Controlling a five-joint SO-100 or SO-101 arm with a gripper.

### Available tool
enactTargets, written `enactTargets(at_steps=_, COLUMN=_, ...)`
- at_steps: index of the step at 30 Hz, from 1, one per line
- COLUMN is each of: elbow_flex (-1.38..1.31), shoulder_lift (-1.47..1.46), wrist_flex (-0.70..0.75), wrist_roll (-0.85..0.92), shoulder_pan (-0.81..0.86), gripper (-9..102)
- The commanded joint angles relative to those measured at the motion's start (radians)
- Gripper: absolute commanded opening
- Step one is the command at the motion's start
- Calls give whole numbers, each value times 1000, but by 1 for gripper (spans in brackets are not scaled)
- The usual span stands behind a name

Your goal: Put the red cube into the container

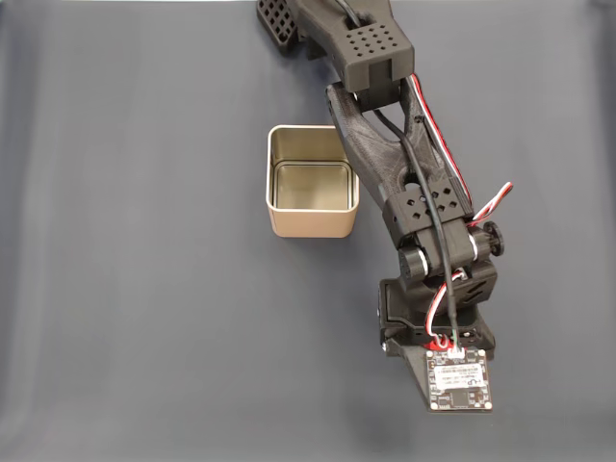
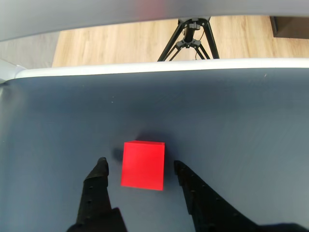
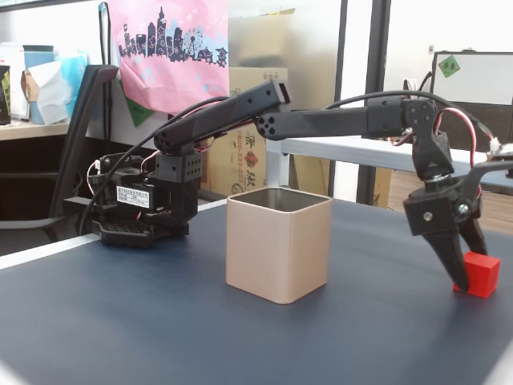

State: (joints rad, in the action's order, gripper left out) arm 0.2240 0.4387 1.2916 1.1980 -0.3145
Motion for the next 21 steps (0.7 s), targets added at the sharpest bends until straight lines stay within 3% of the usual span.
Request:
enactTargets(at_steps=1, elbow_flex=-66, shoulder_lift=15, wrist_flex=-23, wrist_roll=-8, shoulder_pan=-3, gripper=29)
enactTargets(at_steps=21, elbow_flex=-69, shoulder_lift=28, wrist_flex=-21, wrist_roll=18, shoulder_pan=-9, gripper=17)
